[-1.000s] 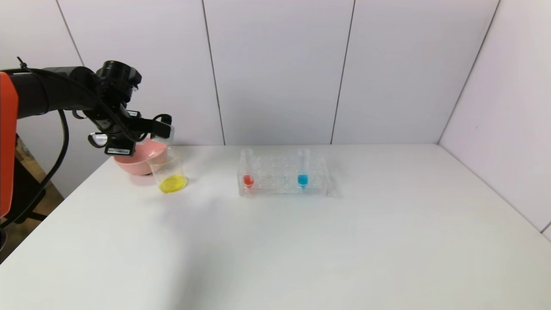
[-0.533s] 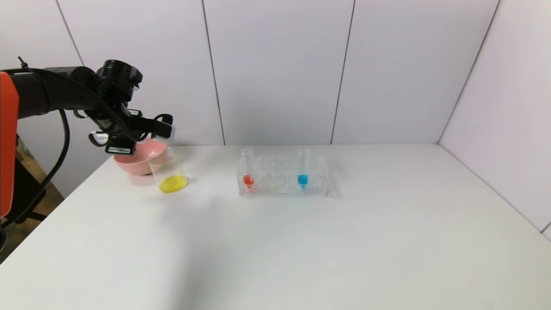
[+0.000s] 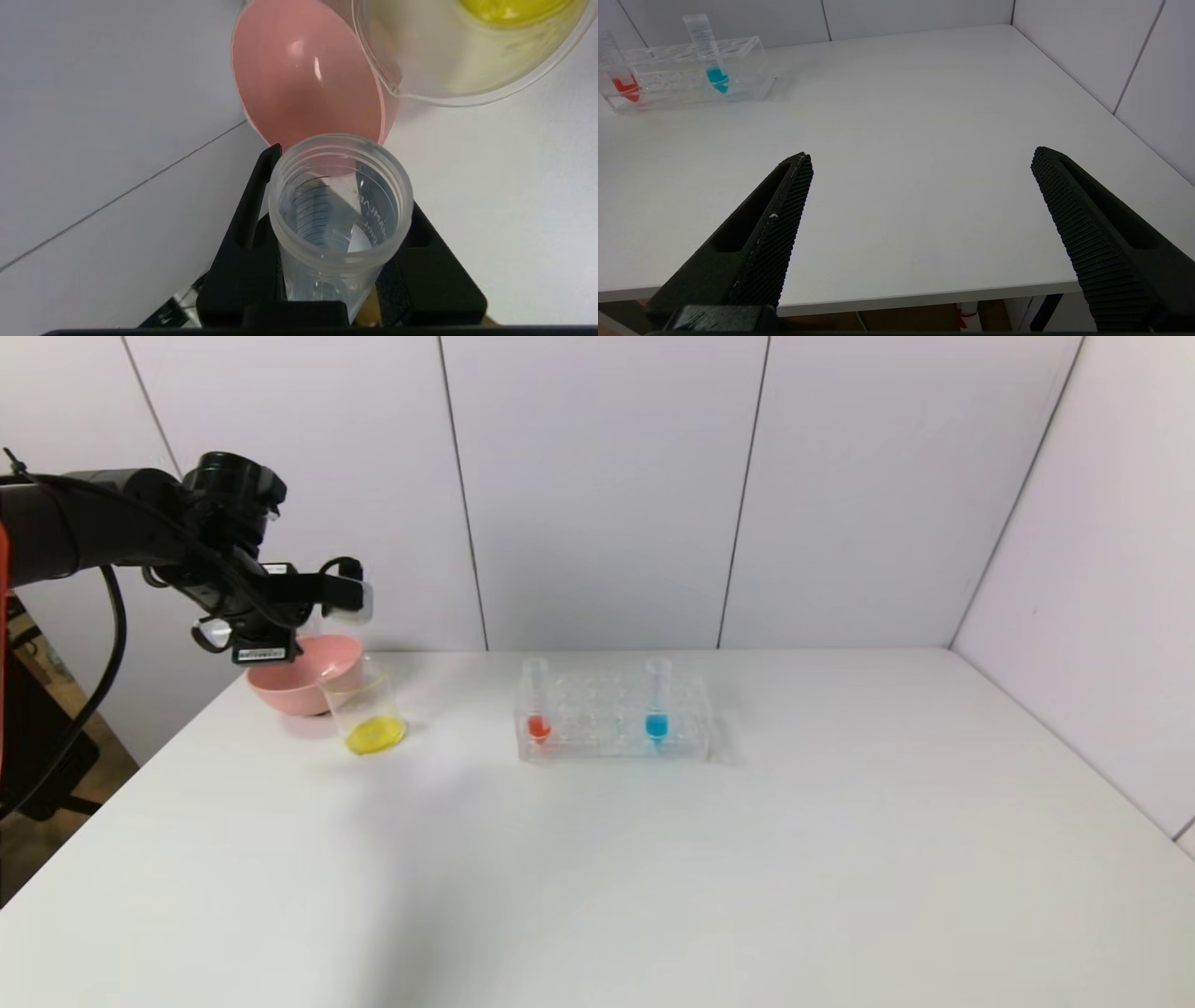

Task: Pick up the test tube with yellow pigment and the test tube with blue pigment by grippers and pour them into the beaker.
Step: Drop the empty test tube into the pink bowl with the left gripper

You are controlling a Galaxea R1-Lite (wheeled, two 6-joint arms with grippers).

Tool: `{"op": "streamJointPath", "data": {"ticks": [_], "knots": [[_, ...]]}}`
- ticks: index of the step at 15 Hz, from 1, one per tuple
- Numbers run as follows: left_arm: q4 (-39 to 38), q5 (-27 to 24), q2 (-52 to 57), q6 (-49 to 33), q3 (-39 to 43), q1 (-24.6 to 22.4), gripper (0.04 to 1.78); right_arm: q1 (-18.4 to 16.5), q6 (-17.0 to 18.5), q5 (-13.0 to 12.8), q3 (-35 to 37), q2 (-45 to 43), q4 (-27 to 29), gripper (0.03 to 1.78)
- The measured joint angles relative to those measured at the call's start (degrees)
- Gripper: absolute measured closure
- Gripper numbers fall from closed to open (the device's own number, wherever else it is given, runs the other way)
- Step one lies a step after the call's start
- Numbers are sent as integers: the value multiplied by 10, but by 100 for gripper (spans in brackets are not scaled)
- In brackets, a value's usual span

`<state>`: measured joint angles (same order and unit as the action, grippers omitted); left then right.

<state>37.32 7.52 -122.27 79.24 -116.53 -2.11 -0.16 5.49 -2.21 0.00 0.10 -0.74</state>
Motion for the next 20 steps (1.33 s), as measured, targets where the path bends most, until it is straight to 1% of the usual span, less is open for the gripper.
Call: {"op": "streamJointPath", "data": {"ticks": [3,5,6,8,9,12,14,16,18,20], "knots": [[4,-112,10,-130,1,-19,127,0,0,0,0,0,0,10],[-17,-186,17,-219,11,-37,127,0,0,0,0,0,0,10],[-43,-228,17,-256,18,-47,127,0,0,0,0,0,0,10],[-120,-315,13,-317,32,-78,127,0,0,0,0,0,0,10],[-156,-341,9,-350,38,-91,127,0,0,0,0,0,0,10],[-235,-379,-6,-468,48,-105,127,0,0,0,0,0,0,10],[-283,-385,-18,-555,51,-110,127,0,0,0,0,0,0,10],[-332,-386,-34,-620,52,-113,127,0,0,0,0,0,0,10],[-370,-388,-49,-646,55,-111,127,0,0,0,0,0,0,10],[-375,-390,-64,-648,56,-113,127,0,0,0,0,0,0,10]]}}
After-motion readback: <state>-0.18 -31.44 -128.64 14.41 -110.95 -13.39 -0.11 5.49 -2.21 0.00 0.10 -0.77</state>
